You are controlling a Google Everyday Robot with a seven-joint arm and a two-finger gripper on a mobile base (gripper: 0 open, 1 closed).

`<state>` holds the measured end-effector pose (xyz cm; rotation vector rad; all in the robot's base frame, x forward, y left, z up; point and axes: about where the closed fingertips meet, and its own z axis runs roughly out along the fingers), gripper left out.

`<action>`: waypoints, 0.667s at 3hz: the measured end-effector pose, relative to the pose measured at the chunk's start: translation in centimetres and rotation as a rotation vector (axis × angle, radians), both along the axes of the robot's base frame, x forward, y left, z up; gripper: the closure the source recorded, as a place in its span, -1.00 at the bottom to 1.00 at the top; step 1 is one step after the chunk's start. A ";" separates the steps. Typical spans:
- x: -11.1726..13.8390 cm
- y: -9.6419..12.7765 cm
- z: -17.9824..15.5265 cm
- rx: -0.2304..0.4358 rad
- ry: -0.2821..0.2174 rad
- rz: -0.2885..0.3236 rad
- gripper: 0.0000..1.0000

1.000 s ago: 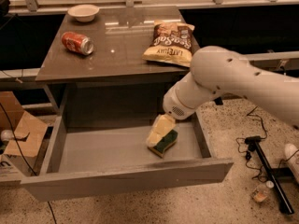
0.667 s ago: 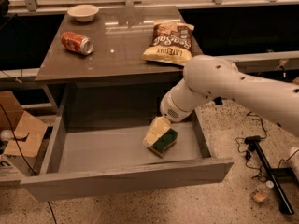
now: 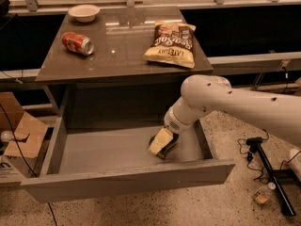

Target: Pick sponge from top drawer and place on counter

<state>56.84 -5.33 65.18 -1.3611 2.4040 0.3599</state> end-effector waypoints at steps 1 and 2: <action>0.1 -1.1 -3.0 -0.011 0.031 -0.036 -1.00; 0.6 -1.4 -5.3 0.007 0.057 -0.064 -1.00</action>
Offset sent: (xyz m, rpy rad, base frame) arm 0.0128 -0.0190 -0.0792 0.0287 0.0850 -0.1028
